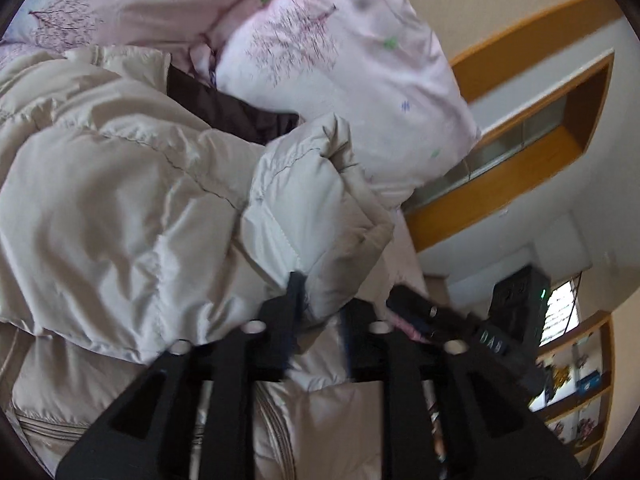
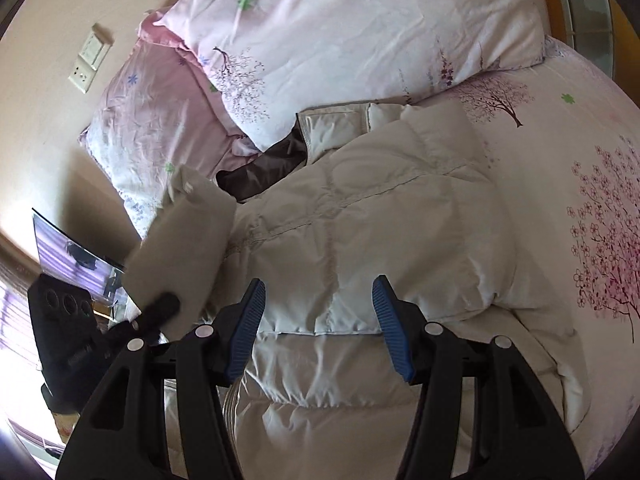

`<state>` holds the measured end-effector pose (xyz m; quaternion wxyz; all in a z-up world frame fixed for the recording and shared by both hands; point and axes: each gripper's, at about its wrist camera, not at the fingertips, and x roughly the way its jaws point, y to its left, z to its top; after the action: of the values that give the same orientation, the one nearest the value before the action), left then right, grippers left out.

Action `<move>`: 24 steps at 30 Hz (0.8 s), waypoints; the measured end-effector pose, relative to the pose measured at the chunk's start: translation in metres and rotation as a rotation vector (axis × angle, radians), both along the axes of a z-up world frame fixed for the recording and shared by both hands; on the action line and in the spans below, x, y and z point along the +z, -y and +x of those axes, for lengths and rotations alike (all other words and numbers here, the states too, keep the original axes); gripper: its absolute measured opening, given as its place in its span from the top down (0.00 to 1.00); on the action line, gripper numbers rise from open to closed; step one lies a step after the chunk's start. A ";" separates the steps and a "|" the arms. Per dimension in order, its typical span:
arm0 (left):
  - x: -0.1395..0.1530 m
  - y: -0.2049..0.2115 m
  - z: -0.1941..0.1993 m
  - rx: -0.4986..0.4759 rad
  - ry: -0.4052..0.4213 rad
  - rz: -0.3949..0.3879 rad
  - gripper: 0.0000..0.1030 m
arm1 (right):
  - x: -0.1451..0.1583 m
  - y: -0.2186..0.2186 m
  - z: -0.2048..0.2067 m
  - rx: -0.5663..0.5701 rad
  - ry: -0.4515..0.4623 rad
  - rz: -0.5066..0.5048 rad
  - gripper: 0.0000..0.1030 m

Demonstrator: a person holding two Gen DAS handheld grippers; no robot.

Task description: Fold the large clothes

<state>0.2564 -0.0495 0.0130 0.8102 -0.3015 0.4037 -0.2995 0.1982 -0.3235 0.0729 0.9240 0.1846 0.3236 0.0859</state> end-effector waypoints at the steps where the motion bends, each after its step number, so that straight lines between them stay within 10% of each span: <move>1: -0.001 0.001 0.000 -0.012 -0.004 -0.004 0.37 | 0.000 0.000 0.000 0.000 0.000 0.004 0.44; 8: 0.027 -0.032 -0.048 -0.026 0.147 0.013 0.10 | 0.001 -0.006 0.001 0.057 -0.006 0.060 0.44; 17: 0.034 -0.147 -0.123 0.326 0.276 0.421 0.06 | -0.021 -0.038 0.032 0.156 -0.108 0.088 0.46; 20: 0.018 -0.179 -0.133 0.413 0.219 0.507 0.05 | -0.036 -0.051 0.043 0.182 -0.158 0.095 0.83; 24: 0.001 -0.206 -0.138 0.458 0.150 0.555 0.05 | -0.009 -0.060 0.018 0.176 0.017 0.054 0.91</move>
<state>0.1187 0.1563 0.0142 0.9346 -0.1298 0.3310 -0.0109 0.2165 -0.2639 0.0641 0.9102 0.1797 0.3283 0.1771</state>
